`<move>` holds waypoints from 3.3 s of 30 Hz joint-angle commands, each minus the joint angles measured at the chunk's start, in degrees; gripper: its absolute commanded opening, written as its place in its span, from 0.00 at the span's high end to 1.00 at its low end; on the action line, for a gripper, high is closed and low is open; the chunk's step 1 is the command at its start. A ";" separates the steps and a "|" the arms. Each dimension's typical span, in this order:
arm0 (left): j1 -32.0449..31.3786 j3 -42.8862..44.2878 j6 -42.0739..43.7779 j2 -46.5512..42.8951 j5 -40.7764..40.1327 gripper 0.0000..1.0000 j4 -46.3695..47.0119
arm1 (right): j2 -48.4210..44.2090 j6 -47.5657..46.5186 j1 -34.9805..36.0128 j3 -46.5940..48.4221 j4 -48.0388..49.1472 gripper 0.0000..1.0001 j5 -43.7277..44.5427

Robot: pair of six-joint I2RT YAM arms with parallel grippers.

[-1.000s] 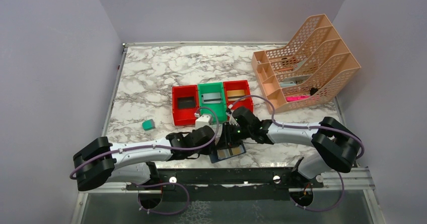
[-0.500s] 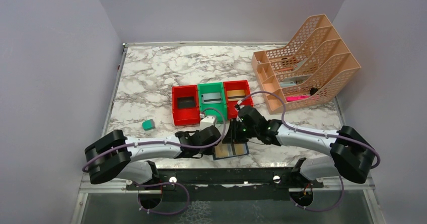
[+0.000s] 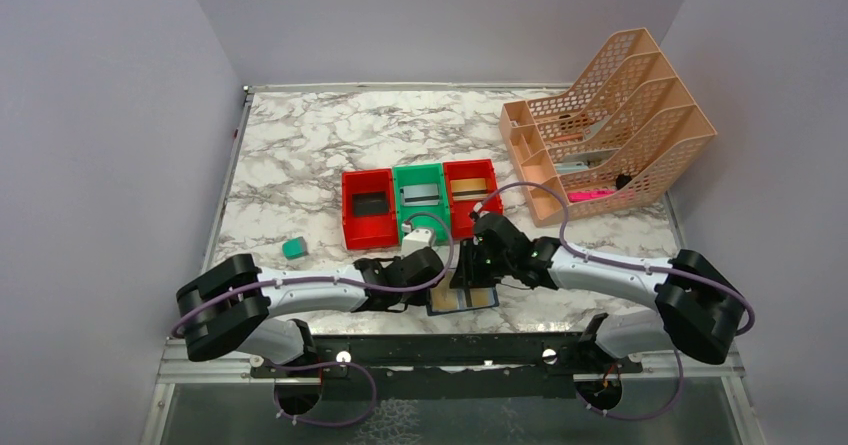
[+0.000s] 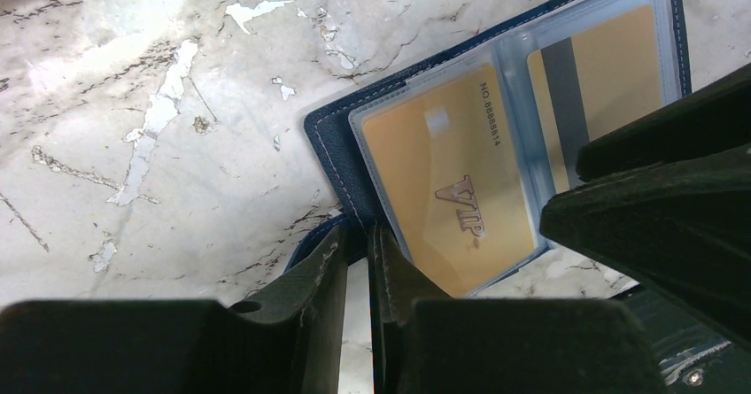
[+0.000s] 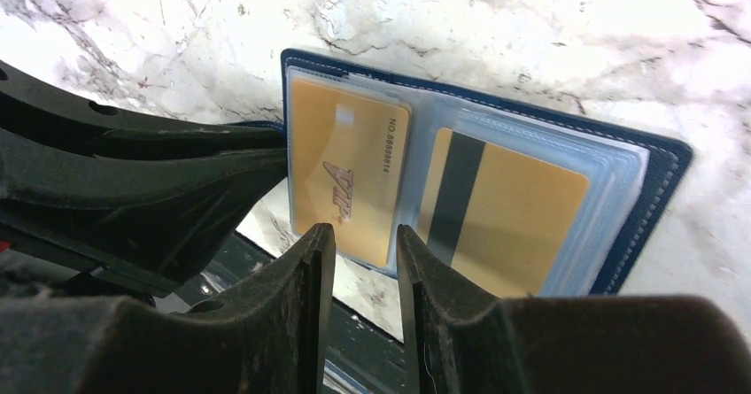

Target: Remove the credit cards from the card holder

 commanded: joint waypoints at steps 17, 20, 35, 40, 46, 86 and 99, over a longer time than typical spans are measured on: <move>-0.01 -0.51 -0.29 -12.64 -3.38 0.58 1.18 | 7.66 10.12 -4.96 -16.23 28.20 0.69 -13.67; -0.06 -1.05 0.53 -10.86 -0.97 0.59 3.21 | 9.15 10.41 -5.48 -16.23 29.15 0.70 -14.45; 0.00 -3.49 -5.37 -1.54 0.78 0.76 1.20 | 6.91 8.09 -6.12 -12.97 27.94 0.69 -17.88; -0.05 -4.54 -4.82 -1.86 1.46 0.78 2.93 | 9.39 7.83 -6.07 -11.03 28.72 0.70 -20.70; -0.05 -5.55 -4.75 -2.67 1.84 0.82 3.10 | 13.47 10.03 -6.09 -11.16 31.10 0.74 -21.78; -0.04 -9.44 -4.72 -4.56 5.36 1.00 9.68 | 12.69 15.46 -6.14 -10.28 39.99 0.99 -26.26; -0.08 -10.55 -5.28 -7.42 2.10 1.00 6.86 | 5.35 14.40 -6.95 -13.54 31.05 0.99 -21.45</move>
